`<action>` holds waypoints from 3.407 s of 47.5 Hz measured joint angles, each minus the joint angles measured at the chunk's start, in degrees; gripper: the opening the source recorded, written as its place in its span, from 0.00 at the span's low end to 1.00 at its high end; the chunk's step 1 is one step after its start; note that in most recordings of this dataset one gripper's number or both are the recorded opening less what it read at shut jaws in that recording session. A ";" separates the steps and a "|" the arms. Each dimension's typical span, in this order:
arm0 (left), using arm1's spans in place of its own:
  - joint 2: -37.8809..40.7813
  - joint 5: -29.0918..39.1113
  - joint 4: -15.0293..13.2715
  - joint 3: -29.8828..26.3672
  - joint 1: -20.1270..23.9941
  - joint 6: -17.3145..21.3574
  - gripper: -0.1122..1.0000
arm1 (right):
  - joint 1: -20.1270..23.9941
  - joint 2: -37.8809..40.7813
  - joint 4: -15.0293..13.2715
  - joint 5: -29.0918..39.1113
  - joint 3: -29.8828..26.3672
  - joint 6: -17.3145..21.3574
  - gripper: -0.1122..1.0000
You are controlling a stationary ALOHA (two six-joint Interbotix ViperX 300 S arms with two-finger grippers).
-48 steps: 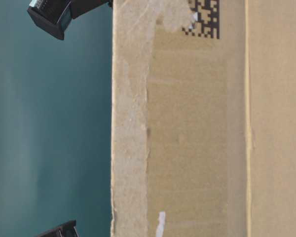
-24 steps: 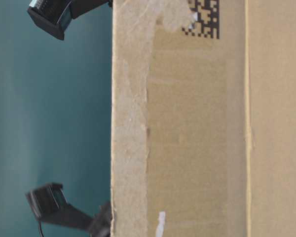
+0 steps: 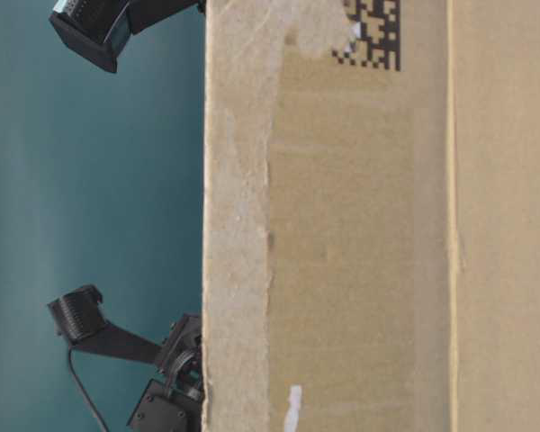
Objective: Close the cardboard box.
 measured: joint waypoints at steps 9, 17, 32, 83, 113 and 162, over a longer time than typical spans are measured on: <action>2.55 -4.75 0.00 0.35 -0.18 0.09 0.10 | 0.00 -0.09 0.00 0.00 0.00 0.00 0.10; 3.96 -6.94 0.00 0.79 -0.62 0.09 0.10 | 0.00 -0.09 0.00 0.09 0.00 0.00 0.10; 5.45 -7.38 0.00 0.79 -1.05 -0.09 0.10 | 0.00 0.00 0.00 0.00 0.00 0.00 0.10; 5.45 -7.82 0.00 1.58 -1.32 -0.44 0.10 | 7.65 -18.98 0.00 7.91 -0.53 0.00 0.10; 5.45 -7.82 -0.09 1.76 -1.32 -0.62 0.10 | 25.66 -17.58 0.00 6.06 2.81 -0.09 0.10; 5.54 -7.47 0.00 1.93 -2.11 -0.88 0.10 | 9.05 -15.21 1.67 8.70 5.80 0.00 0.10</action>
